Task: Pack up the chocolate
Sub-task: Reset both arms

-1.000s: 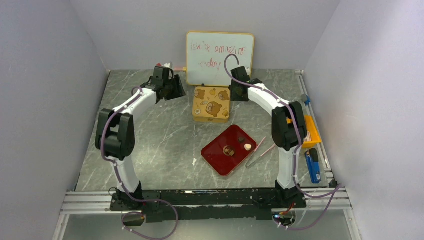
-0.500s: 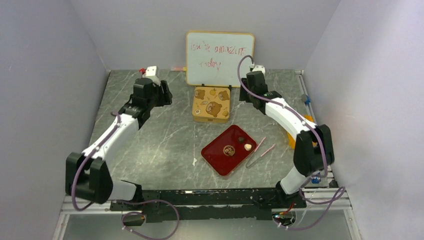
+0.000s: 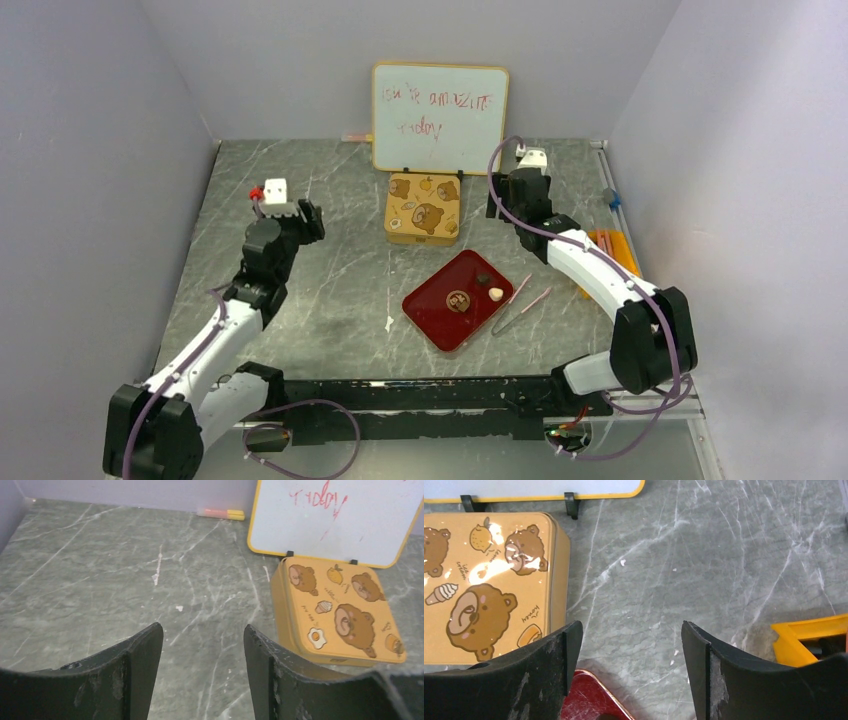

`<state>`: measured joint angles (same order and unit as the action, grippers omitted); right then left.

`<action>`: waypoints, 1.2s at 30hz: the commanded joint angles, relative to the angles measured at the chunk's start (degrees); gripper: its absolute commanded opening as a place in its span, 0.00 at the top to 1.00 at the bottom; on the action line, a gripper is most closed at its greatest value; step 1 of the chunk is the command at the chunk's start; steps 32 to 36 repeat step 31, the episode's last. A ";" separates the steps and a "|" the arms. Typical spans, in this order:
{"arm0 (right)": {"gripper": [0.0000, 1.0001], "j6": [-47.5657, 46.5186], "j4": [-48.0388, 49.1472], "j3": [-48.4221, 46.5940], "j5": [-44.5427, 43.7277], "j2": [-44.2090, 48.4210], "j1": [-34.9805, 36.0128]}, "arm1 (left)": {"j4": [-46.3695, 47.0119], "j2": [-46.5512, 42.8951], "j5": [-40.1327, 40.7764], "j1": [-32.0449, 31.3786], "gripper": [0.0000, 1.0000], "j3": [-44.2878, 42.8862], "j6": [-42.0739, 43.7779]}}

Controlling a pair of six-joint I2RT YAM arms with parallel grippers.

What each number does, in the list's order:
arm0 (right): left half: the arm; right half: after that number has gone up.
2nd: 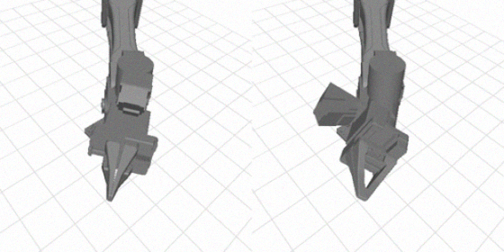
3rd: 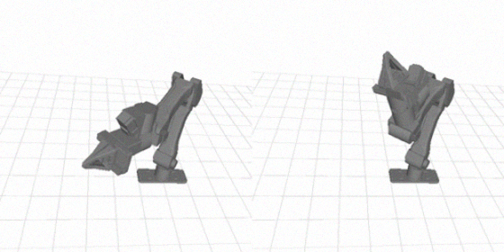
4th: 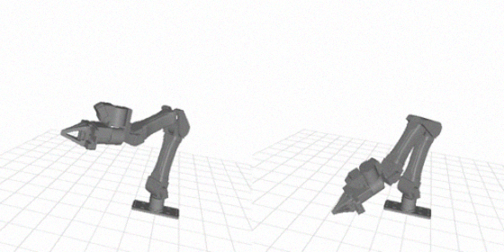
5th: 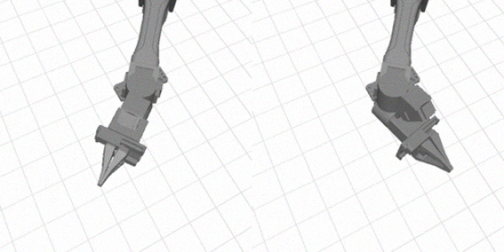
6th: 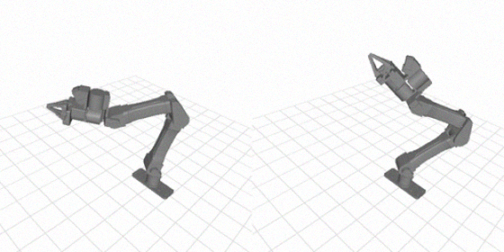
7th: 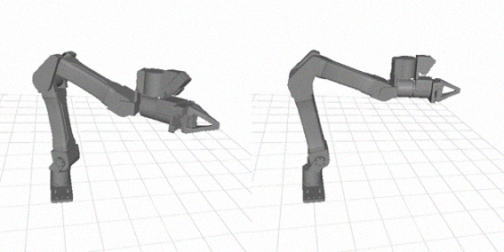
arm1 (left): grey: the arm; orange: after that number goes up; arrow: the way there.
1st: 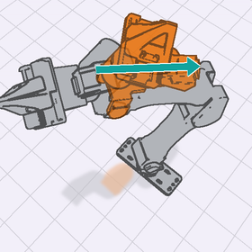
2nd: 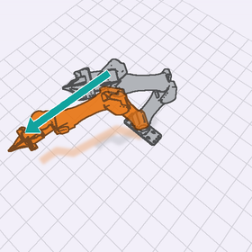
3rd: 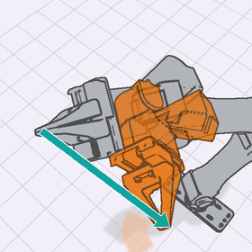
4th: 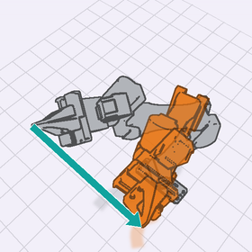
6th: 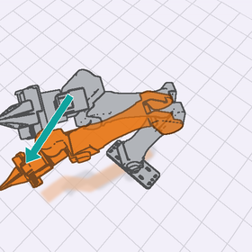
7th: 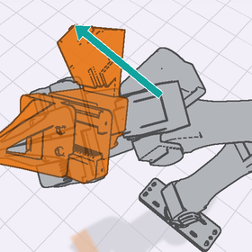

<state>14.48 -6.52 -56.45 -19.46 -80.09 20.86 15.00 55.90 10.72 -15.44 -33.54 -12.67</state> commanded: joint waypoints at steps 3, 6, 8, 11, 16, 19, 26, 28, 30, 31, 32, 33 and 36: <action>0.19 -0.11 5.33 2.80 -2.99 2.68 -0.04 | 15.94 -2.83 4.53 0.06 0.34 7.88 6.48; 0.16 0.68 5.66 3.43 -4.14 2.04 -0.04 | 15.01 -2.30 3.78 0.06 0.34 8.27 7.14; 0.15 1.09 5.56 3.52 -4.75 1.45 -0.08 | 15.41 -2.45 3.44 0.06 0.34 8.83 7.34; 0.14 1.41 5.89 3.95 -5.33 1.26 -0.06 | 16.26 -2.27 2.73 0.06 0.34 9.38 7.56; 0.14 1.28 6.17 4.40 -5.93 1.17 -0.10 | 17.14 -1.44 2.15 0.07 0.34 9.24 7.39; 0.14 1.10 6.26 4.58 -6.06 0.87 -0.06 | 17.91 -1.25 2.21 0.06 0.34 9.36 7.63; 0.14 0.92 6.35 4.38 -6.67 -0.55 -0.07 | 18.89 -0.57 2.10 0.06 0.34 9.85 8.45; 0.17 1.12 5.58 3.89 -6.23 -1.42 -0.09 | 19.19 -0.47 2.10 0.06 0.34 10.02 8.70; 0.16 1.55 5.06 3.40 -7.50 -1.76 -0.11 | 19.59 -0.16 2.19 0.06 0.34 10.13 8.80; 0.11 1.82 4.81 3.24 -8.49 -1.93 -0.03 | 19.81 0.08 2.12 0.08 0.34 10.20 8.80; 0.11 1.82 4.81 3.24 -8.49 -1.93 -0.03 | 19.81 0.08 2.12 0.08 0.34 10.20 8.80; 0.11 1.82 4.81 3.24 -8.49 -1.93 -0.03 | 19.81 0.08 2.12 0.08 0.34 10.20 8.80; 0.11 1.82 4.81 3.24 -8.49 -1.93 -0.03 | 19.81 0.08 2.12 0.08 0.34 10.20 8.80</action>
